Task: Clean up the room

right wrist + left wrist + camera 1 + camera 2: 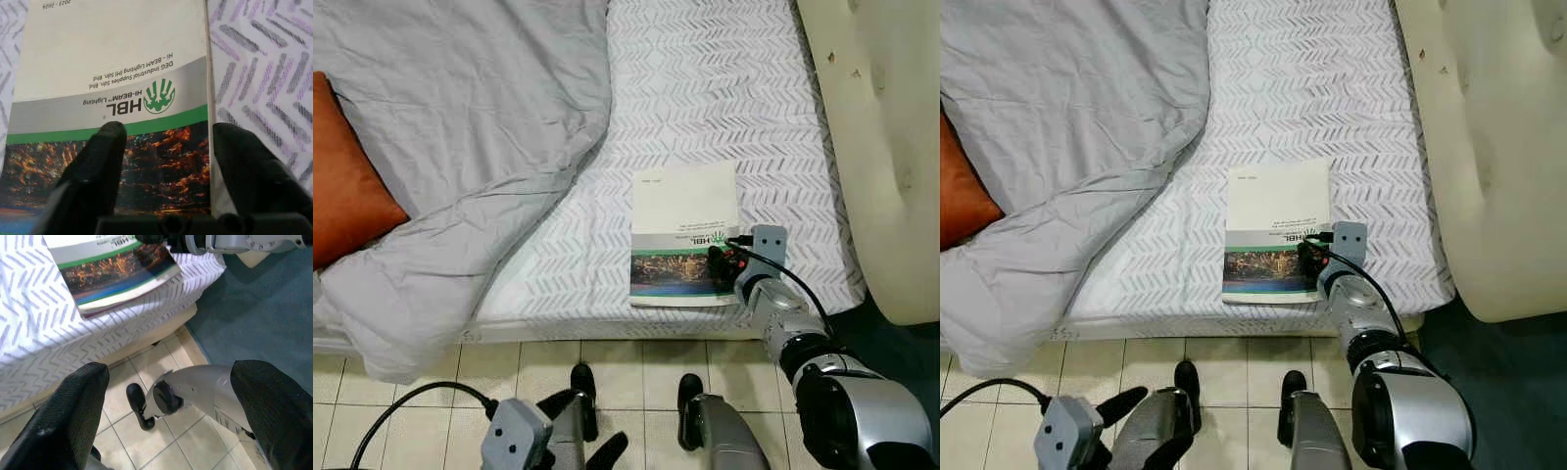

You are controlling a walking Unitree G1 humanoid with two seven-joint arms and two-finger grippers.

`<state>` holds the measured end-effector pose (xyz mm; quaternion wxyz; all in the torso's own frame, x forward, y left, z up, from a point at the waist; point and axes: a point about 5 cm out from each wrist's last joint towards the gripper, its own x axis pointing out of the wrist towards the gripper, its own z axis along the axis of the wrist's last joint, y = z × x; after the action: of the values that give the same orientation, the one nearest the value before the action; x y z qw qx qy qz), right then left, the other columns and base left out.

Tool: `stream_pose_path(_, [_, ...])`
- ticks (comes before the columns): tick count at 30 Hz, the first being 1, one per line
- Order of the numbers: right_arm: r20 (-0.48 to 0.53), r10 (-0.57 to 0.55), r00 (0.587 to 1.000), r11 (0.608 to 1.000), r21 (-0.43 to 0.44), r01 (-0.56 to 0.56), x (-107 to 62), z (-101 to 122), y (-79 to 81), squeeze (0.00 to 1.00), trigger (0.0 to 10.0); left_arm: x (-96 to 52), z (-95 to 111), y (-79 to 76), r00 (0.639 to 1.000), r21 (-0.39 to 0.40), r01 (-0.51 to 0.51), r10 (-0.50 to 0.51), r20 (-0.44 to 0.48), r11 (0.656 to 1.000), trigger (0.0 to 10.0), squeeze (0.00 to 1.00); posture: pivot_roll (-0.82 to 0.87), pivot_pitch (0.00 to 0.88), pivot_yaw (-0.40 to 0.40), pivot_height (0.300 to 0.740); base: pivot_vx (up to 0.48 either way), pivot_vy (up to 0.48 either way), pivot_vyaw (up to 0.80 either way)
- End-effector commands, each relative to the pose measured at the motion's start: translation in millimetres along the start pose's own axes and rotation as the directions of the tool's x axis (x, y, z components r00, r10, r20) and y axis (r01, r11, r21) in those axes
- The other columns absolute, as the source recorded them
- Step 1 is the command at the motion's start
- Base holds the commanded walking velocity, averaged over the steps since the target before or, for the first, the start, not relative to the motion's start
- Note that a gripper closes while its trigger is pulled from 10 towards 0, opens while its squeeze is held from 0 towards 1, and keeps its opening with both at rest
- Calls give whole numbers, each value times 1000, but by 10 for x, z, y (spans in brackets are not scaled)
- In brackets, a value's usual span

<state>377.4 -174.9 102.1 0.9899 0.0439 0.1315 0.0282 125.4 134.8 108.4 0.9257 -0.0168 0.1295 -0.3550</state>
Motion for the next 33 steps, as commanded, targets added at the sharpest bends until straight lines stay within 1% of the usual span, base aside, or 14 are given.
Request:
stream_pose_path(1, [-41, 0, 999, 999, -34, -1, -18, -100, 2, 1000, 10000, -20, -100, -37, 999, -32, 0, -1, -42, 999, 10000, 0, 191, 509, 59, 740, 0, 0, 0])
stream_pose_path(2, [-28, 2, 1000, 987, -158, -6, -14, -34, -40, 1000, 10000, 19, -107, -15, 999, -25, -3, 2, -35, 1000, 10000, 0, 182, 495, 50, 740, 0, 0, 0])
stream_pose_path(4, [-16, 5, 1000, 970, -241, -9, -13, 14, -70, 1000, 10000, 61, -130, 13, 999, -20, -6, 5, -32, 1000, 10000, 0, 180, 491, 46, 740, 0, 0, 0])
stream_pose_path(7, [24, -5, 1000, 967, -255, 11, -23, 73, -134, 1000, 10000, 158, -150, 137, 997, -14, -72, 72, -4, 997, 10000, 0, 150, 422, 20, 740, 0, 0, 0])
stream_pose_path(10, [63, -20, 998, 975, -221, 34, -40, 97, -188, 1000, 10000, 208, -136, 276, 986, -28, -163, 164, 27, 986, 10000, 0, 136, 387, 8, 740, 0, 0, 0])
stream_pose_path(11, [98, -5, 995, 984, -177, 23, -78, 38, -204, 1000, 10000, 276, -124, 467, 964, -34, -256, 258, 64, 966, 10000, 0, 104, 306, -19, 740, 0, 0, 0])
stream_pose_path(14, [104, -1, 995, 986, -165, 19, -93, 2, -202, 1000, 10000, 319, -136, 536, 958, -36, -276, 278, 74, 960, 10000, 0, 99, 285, -22, 740, 0, 0, 0])
stream_pose_path(18, [216, -43, 975, 993, -97, 65, -215, -93, -297, 1000, 10000, 469, -121, 695, 940, 14, -324, 321, 114, 946, 10000, 0, 57, 144, -37, 740, 0, 0, 0])
stream_pose_path(20, [316, -84, 945, 994, -39, 101, -361, -177, -346, 1000, 10000, 608, -96, 820, 929, 66, -354, 342, 144, 933, 10000, 0, 19, 43, -33, 740, 0, 0, 0])
stream_pose_path(22, [337, -95, 937, 994, -22, 109, -402, -198, -350, 1000, 10000, 641, -84, 848, 925, 79, -362, 347, 153, 929, 10000, 0, 19, 43, -33, 740, 0, 0, 0])
stream_pose_path(25, [393, -120, 912, 992, 23, 121, -614, -317, -307, 1000, 10000, 775, -18, 970, 908, 115, -405, 385, 166, 907, 10000, 0, -14, 0, -21, 740, 0, 0, 0])
stream_pose_path(28, [402, -124, 907, 992, 19, 127, -773, -427, -270, 1000, 10000, 845, 8, 1071, 890, 98, -441, 420, 178, 892, 10000, 0, -43, 0, -8, 740, 0, 0, 0])
stream_pose_path(29, [386, -128, 914, 990, -3, 140, -950, -579, -288, 0, 10000, 861, 38, 1129, 867, 79, -479, 457, 201, 874, 10000, 0, -55, 0, -3, 740, 0, 0, 0])
stream_pose_path(33, [330, -157, 931, 984, -25, 175, -1117, -773, -395, 0, 10000, 832, 51, 1132, 841, 32, -508, 488, 233, 861, 10000, 0, -66, 0, 1, 740, 0, 0, 0])
